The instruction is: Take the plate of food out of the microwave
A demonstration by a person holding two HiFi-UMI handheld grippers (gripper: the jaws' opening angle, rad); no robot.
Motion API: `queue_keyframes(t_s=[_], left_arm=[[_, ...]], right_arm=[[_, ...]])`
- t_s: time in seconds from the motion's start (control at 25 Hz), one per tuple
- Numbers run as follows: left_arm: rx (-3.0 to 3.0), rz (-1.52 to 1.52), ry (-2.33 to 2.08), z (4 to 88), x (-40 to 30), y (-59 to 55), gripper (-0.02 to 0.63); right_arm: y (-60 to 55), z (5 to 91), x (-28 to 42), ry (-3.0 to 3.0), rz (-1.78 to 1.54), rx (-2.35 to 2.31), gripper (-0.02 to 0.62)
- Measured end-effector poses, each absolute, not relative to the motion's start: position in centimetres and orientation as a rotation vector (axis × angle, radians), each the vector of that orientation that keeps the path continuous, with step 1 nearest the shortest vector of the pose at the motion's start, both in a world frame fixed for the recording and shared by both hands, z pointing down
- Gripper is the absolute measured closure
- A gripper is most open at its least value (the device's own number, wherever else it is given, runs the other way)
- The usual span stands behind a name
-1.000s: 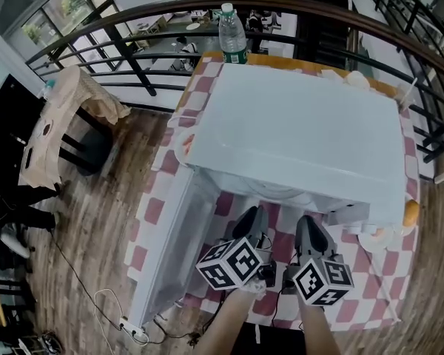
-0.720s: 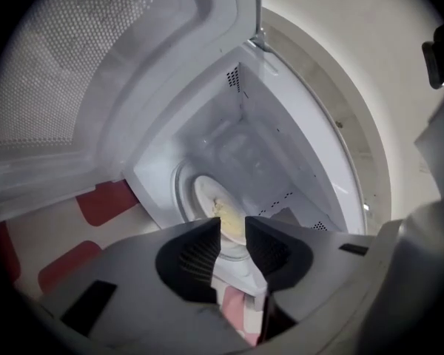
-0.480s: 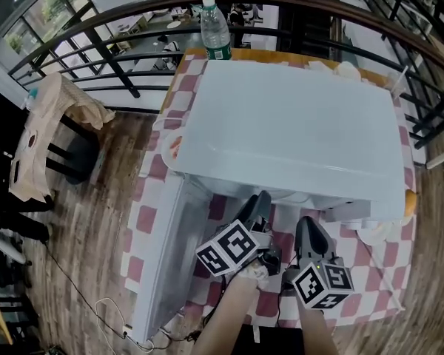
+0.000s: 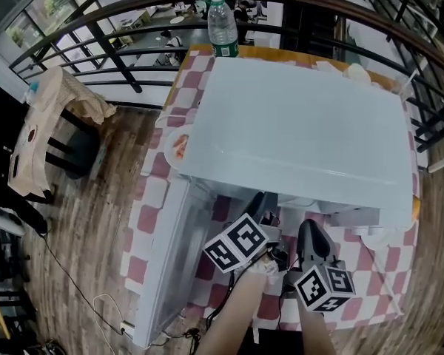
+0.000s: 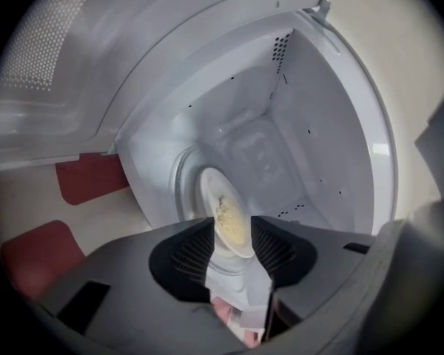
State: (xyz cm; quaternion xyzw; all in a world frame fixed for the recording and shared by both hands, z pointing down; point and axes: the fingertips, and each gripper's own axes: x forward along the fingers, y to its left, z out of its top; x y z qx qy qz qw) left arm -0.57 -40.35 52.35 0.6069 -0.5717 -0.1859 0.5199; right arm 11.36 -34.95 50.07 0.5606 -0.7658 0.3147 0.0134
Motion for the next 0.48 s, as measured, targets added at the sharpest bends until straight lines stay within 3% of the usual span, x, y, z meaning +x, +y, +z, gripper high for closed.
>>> queue_keyframes(t_s=[0.48], left_arm=[[1.409, -0.417, -1.367, 53.33, -0.87, -40.86, 0.437]], right_arm=[[-35.44, 50.3, 12.27, -2.37, 0.98, 1.754, 0.561]])
